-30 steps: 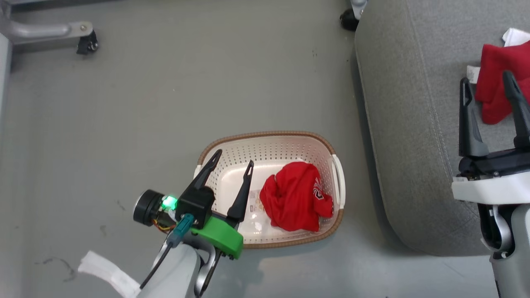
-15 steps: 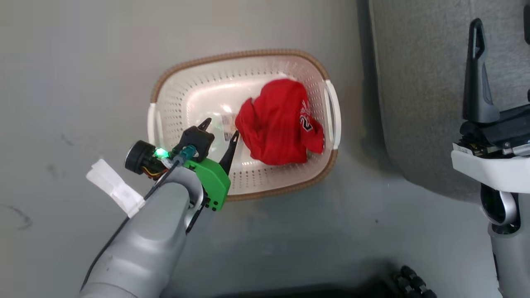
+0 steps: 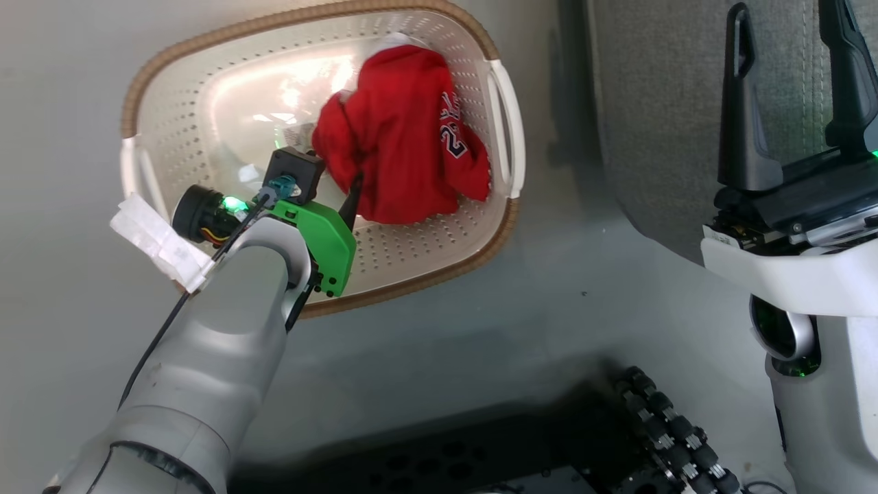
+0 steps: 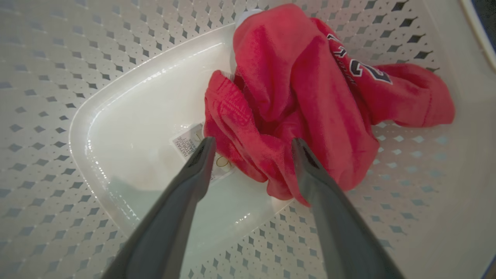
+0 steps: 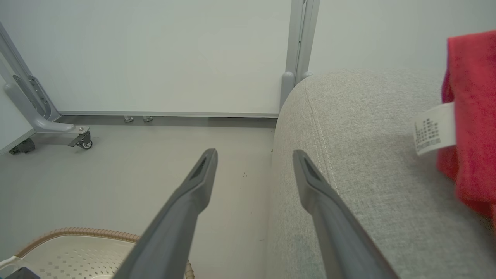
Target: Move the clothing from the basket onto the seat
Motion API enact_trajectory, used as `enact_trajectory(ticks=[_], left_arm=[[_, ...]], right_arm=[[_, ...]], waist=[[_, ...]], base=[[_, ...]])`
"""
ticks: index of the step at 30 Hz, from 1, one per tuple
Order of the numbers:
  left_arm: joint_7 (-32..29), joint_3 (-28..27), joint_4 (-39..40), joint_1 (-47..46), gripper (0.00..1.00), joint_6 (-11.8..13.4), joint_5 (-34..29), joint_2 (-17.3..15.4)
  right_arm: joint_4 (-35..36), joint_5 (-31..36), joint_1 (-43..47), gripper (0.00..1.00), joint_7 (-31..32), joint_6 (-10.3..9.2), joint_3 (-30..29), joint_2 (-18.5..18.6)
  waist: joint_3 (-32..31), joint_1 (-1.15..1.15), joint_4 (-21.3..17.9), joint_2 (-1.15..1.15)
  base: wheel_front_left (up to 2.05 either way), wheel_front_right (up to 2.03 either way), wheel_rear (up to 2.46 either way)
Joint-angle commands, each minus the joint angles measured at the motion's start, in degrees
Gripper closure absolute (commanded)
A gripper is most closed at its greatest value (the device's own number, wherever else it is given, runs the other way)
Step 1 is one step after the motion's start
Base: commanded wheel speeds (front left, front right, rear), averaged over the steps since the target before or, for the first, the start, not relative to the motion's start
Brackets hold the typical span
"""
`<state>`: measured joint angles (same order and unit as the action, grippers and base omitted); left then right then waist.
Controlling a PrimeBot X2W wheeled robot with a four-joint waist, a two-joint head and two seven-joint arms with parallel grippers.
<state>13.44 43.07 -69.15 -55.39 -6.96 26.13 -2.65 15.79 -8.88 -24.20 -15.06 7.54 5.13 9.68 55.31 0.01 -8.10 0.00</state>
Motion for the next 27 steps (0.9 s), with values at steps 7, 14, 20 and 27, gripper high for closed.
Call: enact_trajectory(ticks=[7,14,20,27], left_arm=[[-0.96,-0.34,-3.21,-3.74,0.0,1.1,2.11,-0.47],[-4.6,-1.36,-4.37,-5.86,0.0,1.4,4.07,-0.61],[-6.83,-0.7,-4.57,-7.23,0.0,1.58,3.99,-0.56],[-8.75,0.73,-4.67,-7.99,0.35,0.88,3.38,-0.61]], right_arm=[[-0.34,0.55,-1.51,0.0,-0.17,-0.1,0.87,-1.74],[-0.13,0.43,-1.55,0.0,-0.17,-0.1,1.95,-2.26],[0.3,0.56,-0.47,0.0,-0.17,-0.1,2.62,-2.33],[1.05,0.67,0.27,0.0,-0.17,-0.1,3.1,-2.35]], waist=[[4.8,-0.01,-4.73,0.0],[5.8,-0.01,-5.69,0.0],[6.4,-0.01,-6.18,0.0],[6.75,-0.01,-6.69,0.0]], base=[[0.0,0.0,0.0],[0.0,0.0,0.0],[0.0,0.0,0.0],[0.0,0.0,0.0]])
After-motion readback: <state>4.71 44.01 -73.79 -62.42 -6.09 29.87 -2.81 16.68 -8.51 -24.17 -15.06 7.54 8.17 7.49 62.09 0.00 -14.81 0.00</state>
